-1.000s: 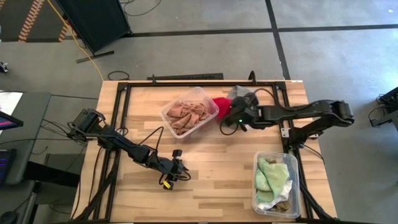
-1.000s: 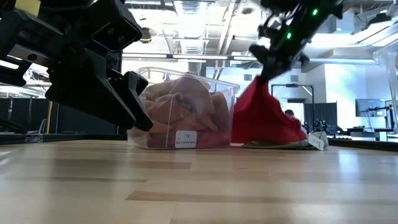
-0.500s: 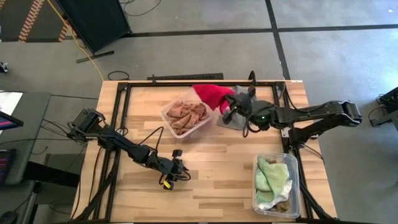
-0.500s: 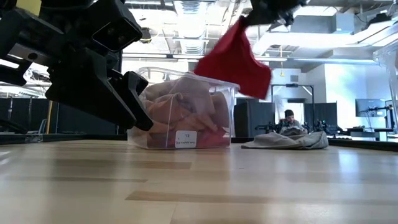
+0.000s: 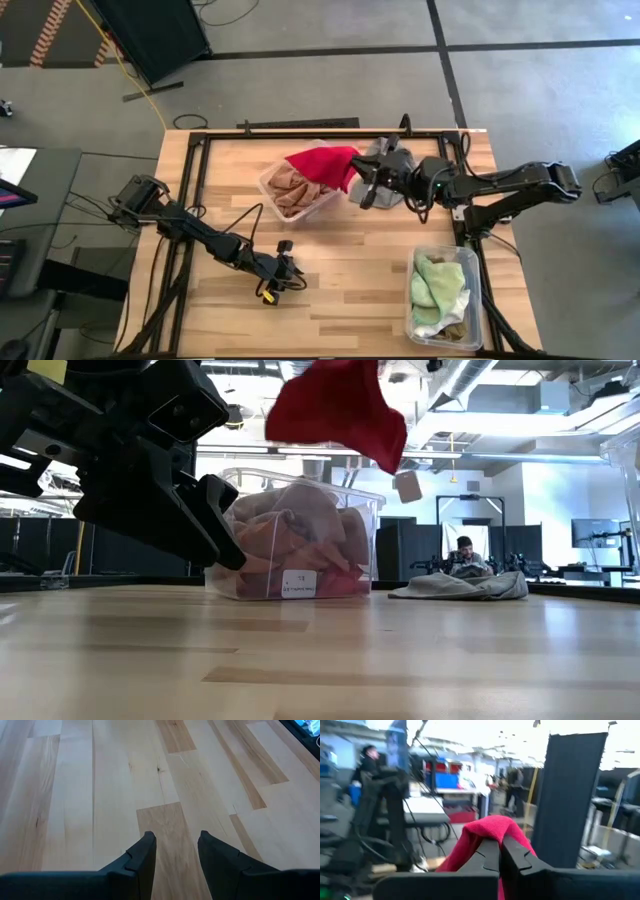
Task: Sort towels by color in basket
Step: Put the red towel into the top transparent bin
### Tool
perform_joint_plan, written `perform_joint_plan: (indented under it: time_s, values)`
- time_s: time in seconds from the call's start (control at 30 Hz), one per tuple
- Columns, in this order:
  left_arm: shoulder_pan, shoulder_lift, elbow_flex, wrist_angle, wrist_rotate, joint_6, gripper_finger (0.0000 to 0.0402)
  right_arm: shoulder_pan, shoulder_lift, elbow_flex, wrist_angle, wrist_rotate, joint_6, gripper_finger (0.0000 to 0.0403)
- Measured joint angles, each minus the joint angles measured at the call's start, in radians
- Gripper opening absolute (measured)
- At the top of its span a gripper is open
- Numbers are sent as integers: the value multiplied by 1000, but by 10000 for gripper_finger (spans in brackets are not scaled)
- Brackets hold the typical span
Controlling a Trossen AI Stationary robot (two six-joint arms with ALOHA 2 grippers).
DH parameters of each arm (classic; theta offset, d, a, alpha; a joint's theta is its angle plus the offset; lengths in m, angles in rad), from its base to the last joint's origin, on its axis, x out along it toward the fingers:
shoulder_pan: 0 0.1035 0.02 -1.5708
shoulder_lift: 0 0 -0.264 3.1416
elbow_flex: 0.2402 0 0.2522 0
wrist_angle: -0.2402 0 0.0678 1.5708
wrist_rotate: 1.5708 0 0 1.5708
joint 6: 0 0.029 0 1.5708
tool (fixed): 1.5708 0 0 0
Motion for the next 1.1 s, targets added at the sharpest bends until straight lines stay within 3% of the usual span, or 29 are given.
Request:
perform_joint_plan:
  time_s: [0.2,0.77,1.1]
  values:
    - [0,0,0,0,0,0,139,-31,0,0,58,-122,104,25]
    - [0,0,0,-11,0,0,139,-158,263,0,241,-156,285,22]
    - [0,0,0,-37,0,-2,139,-223,280,0,-48,-126,464,22]
